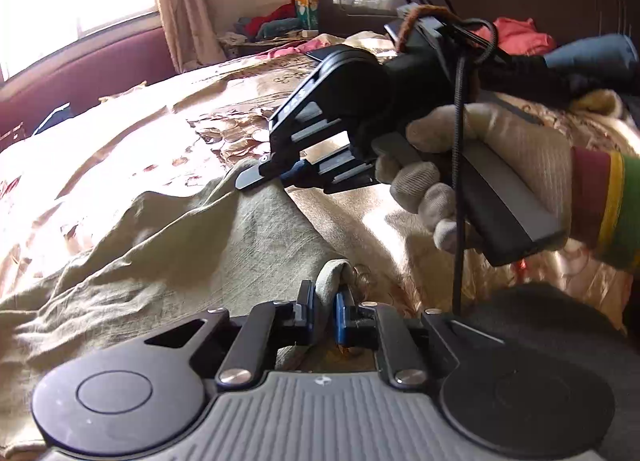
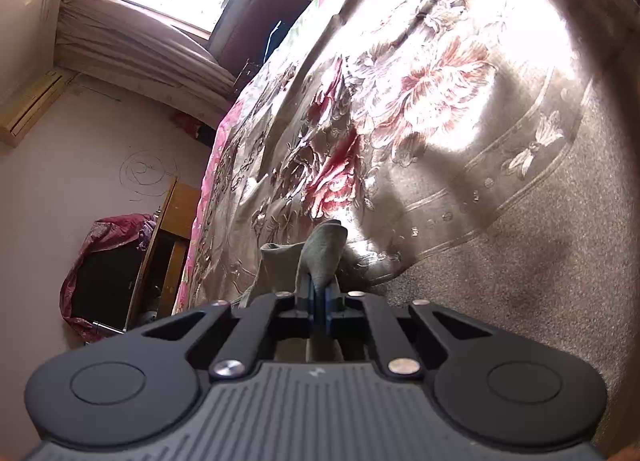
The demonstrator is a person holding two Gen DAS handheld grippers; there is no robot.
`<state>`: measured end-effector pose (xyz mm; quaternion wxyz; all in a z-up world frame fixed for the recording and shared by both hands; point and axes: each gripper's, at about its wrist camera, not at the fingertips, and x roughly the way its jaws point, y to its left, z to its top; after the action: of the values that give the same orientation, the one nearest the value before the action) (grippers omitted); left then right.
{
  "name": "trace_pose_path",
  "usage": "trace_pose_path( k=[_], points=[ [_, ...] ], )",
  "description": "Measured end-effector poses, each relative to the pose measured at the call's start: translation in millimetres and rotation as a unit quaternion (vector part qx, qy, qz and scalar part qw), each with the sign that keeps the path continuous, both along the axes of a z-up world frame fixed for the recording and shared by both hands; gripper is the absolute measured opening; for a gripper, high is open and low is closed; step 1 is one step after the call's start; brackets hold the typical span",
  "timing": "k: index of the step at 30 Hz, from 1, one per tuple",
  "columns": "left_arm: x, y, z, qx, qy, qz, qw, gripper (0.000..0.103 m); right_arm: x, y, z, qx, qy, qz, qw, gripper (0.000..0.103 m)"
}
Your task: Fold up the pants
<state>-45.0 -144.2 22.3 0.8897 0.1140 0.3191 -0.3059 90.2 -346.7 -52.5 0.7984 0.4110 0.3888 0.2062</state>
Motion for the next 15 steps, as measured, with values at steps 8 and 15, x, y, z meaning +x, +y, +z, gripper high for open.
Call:
trace_pose_path(
  k=[8,15],
  points=[
    [5.9,65.6,33.1,-0.113,0.012,0.055,0.9920,0.025,8.1,36.8,51.6,-0.025,-0.032,0.015,0.999,0.006],
    [-3.6,151.5,56.1,-0.198,-0.007,0.131,0.9713,0.024,26.8,133.0,96.1,-0.052,-0.063,0.076,0.994,0.006]
  ],
)
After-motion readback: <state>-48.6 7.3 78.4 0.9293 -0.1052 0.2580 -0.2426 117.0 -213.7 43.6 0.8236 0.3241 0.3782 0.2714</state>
